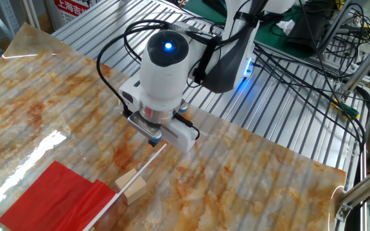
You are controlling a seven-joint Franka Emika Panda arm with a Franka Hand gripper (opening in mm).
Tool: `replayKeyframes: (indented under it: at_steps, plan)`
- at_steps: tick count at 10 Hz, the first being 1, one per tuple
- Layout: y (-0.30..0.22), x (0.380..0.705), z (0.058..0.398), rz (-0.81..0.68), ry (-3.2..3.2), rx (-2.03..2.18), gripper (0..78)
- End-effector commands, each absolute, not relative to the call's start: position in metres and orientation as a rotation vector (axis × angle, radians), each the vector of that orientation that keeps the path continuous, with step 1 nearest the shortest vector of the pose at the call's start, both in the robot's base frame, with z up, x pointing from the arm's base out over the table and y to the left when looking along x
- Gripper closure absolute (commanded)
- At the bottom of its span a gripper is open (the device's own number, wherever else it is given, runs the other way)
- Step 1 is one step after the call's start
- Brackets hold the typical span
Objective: Wave the flag
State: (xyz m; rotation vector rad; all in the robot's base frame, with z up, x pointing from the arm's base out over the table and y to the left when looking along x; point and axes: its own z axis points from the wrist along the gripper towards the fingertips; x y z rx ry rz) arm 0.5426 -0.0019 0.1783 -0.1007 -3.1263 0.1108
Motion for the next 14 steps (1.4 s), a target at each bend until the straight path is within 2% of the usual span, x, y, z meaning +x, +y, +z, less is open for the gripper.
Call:
replayKeyframes:
  at_steps: [1, 8, 14]
  plan:
    - [-0.005, 0.566, 0.16, 0.094, -3.137, -0.064, 77.6]
    - [-0.002, 0.571, 0.136, 0.083, -3.139, -0.086, 77.6]
    - [-0.004, 0.579, 0.131, 0.074, -3.138, -0.087, 77.6]
